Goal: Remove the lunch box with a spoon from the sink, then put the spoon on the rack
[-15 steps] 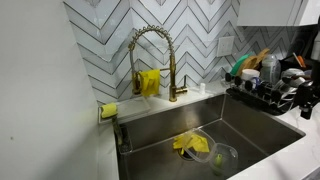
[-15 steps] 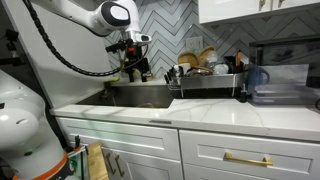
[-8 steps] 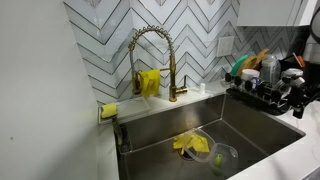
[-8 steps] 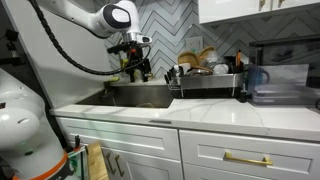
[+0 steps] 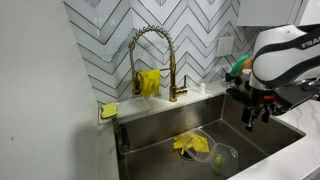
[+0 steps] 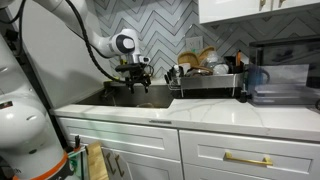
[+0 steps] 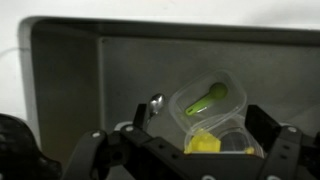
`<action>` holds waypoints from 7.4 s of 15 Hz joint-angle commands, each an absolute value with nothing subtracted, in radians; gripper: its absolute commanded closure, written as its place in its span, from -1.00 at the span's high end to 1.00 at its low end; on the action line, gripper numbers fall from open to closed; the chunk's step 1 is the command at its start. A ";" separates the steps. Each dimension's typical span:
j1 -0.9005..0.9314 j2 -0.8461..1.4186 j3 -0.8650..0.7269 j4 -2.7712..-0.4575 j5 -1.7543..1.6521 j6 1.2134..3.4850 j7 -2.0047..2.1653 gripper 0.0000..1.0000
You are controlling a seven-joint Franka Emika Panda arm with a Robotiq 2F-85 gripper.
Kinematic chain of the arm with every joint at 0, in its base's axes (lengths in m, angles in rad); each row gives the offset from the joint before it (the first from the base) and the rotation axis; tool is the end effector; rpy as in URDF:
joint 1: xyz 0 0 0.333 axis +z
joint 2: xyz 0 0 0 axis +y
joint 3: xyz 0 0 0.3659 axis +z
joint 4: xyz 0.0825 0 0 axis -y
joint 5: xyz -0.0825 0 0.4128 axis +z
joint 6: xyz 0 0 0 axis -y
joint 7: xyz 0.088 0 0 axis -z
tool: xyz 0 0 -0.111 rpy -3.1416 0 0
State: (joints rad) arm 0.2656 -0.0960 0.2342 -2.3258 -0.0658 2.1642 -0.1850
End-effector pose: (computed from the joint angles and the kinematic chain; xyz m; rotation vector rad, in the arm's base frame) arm 0.4438 0.2402 0.3999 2.8584 1.0786 -0.0856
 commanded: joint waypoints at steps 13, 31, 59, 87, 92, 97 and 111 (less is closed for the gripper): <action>0.285 0.276 0.258 -2.156 -0.175 2.248 -0.219 1.00; 0.356 0.575 0.183 -2.056 -0.365 2.597 -0.166 0.73; 0.235 0.302 0.292 -2.041 -0.128 2.228 -0.321 -0.96; 0.287 -0.070 0.290 -2.084 -0.213 1.798 -0.117 -0.96; 0.277 -0.210 0.301 -2.101 -0.434 1.588 -0.076 -0.96; 0.275 -0.216 0.295 -2.079 -0.490 1.585 -0.056 -0.86; 0.207 -0.259 0.254 -2.222 -1.080 1.576 0.161 -0.96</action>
State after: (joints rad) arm 0.2117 -0.2318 0.2597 -2.1573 -0.9456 1.5375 0.0917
